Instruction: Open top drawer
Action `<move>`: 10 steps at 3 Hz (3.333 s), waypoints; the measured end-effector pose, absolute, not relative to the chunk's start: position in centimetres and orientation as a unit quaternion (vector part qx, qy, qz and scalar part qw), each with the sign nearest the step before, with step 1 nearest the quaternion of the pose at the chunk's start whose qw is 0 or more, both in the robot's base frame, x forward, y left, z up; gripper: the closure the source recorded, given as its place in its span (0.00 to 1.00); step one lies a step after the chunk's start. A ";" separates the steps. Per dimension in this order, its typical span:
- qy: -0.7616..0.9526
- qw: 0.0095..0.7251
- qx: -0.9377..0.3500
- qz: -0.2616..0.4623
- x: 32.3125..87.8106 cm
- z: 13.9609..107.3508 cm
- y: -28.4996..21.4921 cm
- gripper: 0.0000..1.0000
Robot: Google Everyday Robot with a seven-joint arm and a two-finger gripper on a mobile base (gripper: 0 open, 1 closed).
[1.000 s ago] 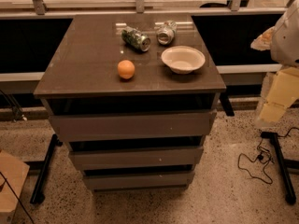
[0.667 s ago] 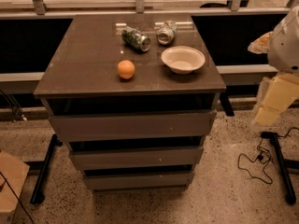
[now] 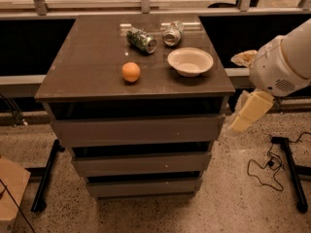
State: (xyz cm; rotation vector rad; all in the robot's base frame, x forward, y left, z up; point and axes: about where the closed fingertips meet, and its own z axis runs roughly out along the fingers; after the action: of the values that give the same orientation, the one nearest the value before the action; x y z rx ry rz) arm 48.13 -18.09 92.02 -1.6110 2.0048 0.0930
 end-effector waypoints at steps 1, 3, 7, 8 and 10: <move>0.736 0.282 -0.611 0.074 50.4 88.2 -16.4 0.00; 0.747 0.283 -0.597 0.077 50.8 85.6 -15.7 0.00; 0.772 0.299 -0.540 0.152 56.1 70.6 -10.4 0.00; 0.771 0.286 -0.544 0.170 59.3 67.2 -9.4 0.02; 0.773 0.235 -0.571 0.146 59.4 65.2 -10.1 0.55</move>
Offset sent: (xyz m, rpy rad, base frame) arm 0.0195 0.0149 -0.0294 0.0474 0.0231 0.0425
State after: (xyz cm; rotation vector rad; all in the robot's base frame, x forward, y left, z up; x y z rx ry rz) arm 59.38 -10.10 65.23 -1.5668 2.1218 0.4007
